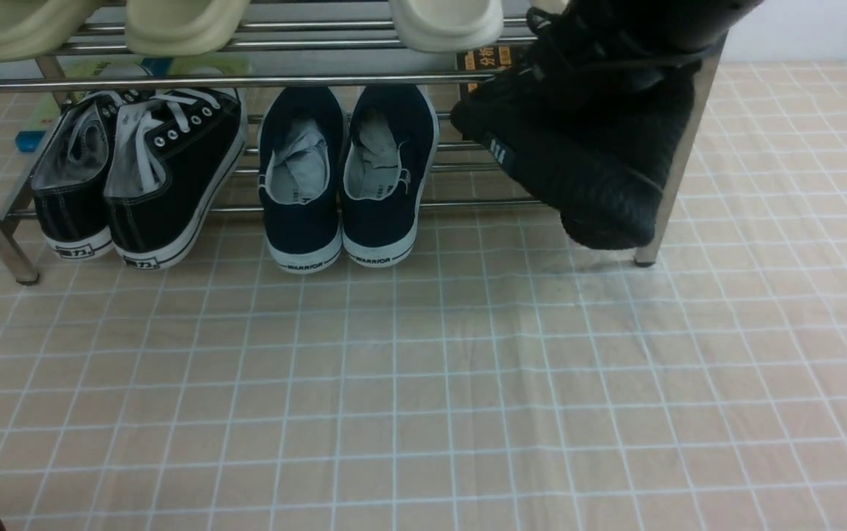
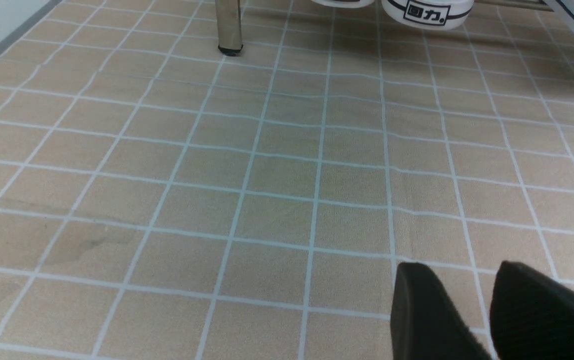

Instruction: Take the shoes off the shelf from the light coffee tablecloth by hand.

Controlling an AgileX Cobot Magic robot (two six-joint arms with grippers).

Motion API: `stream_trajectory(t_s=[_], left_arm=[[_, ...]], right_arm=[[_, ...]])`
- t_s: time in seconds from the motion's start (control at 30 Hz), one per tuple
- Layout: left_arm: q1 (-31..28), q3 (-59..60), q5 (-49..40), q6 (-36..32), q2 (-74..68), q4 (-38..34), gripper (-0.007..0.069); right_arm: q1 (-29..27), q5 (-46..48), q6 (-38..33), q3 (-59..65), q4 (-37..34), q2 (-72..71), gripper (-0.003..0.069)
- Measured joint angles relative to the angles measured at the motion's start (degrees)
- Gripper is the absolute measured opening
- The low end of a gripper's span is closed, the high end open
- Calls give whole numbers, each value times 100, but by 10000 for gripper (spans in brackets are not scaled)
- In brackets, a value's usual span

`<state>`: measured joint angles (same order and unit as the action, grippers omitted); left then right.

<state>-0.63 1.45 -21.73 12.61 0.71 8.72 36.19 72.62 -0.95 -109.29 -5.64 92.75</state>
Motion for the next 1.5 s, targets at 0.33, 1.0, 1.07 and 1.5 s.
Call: stream_trajectory(t_s=[0.33, 1.0, 1.07, 1.5], left_arm=[[0, 0, 0, 0, 0, 0, 239], [0, 0, -4, 0, 0, 0, 239], [0, 0, -4, 0, 0, 0, 239], [0, 0, -4, 0, 0, 0, 239]], right_arm=[[5, -13, 36, 2254, -863, -1035, 6], [5, -1894, 95, 2896, -1150, -88, 10], [5, -2021, 95, 2896, -1144, 48, 10], [5, -2775, 334, 2896, -752, 249, 12]])
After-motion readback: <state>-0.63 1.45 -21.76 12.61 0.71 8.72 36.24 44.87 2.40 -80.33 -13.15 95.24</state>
